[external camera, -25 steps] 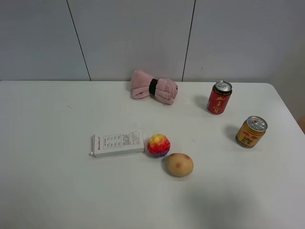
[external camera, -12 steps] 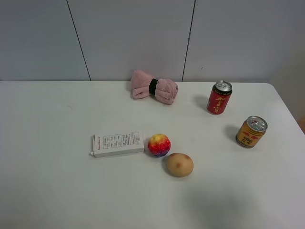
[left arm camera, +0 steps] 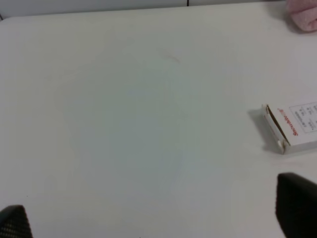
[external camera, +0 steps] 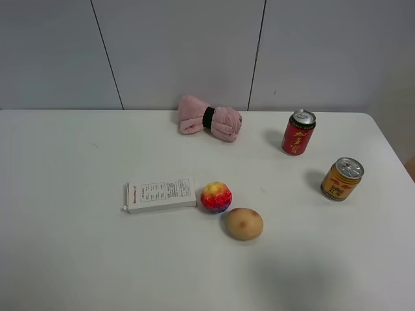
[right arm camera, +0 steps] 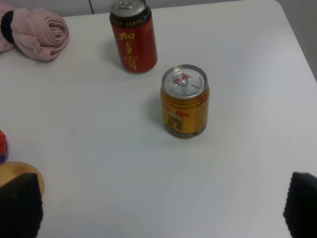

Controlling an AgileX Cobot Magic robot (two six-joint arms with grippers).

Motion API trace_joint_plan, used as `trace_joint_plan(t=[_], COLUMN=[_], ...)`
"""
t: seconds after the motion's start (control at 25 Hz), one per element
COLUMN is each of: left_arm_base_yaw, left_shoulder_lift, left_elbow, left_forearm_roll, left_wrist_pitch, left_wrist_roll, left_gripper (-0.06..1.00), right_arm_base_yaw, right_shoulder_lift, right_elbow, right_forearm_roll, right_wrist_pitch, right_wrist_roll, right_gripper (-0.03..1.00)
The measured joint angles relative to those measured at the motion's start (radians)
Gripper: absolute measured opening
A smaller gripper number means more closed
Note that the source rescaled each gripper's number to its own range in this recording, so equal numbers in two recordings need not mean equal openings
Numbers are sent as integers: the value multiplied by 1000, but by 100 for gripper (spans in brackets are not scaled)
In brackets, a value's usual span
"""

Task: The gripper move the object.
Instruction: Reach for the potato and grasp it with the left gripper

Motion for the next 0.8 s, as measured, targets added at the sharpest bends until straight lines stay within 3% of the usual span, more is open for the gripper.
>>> trace_joint_plan(t=[0.4, 0.6, 0.8], left_arm_base_yaw=[0, 0, -1], left_shoulder_lift=[43, 259, 559], left_elbow=[-8, -123, -283], left_forearm_roll=[-28, -124, -172], left_wrist_pitch=[1, 1, -1], left_wrist_roll=[23, 148, 280], left_gripper=[100, 100, 100], right_arm_base_yaw=[0, 0, 0], right_shoulder_lift=[0, 0, 0], right_elbow=[0, 0, 0], right_forearm_roll=[0, 0, 0], right_wrist_pitch=[0, 0, 0], right_wrist_roll=[0, 0, 0], right_gripper=[100, 100, 100])
